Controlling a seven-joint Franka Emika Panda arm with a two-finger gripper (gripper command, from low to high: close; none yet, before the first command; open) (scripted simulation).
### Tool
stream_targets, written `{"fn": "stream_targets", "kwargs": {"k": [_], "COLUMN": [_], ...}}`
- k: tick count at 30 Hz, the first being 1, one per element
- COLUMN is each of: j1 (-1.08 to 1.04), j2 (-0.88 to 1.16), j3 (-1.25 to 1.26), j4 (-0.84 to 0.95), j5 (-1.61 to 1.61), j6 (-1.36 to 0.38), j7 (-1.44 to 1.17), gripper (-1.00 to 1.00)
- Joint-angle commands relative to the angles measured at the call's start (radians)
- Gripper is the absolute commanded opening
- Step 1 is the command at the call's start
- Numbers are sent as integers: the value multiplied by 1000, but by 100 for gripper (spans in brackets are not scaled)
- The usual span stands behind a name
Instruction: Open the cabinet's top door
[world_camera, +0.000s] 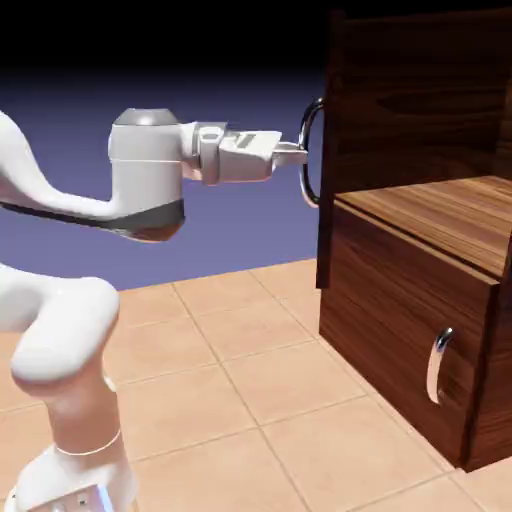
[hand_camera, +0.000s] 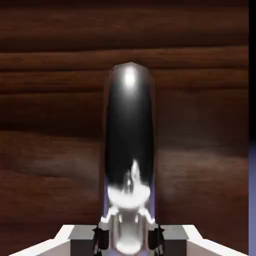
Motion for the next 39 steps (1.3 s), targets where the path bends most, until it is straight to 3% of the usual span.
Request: {"fn": "stream_targets", "kwargs": {"k": [1,10,19,27,39], "j1": [13,200,324,288,10], "j2": [-20,-231,-326,-303,-251], "j3": [6,155,441,714,973], "j4": [-15,-109,-56,137,570], "j5": [44,416,710,927,1103], "j6": [-24,-374,-765,-1113,-1547], "j7": [-38,-285,-356,-372,-414], "gripper": [-100,-100,-100,-100,-100]}}
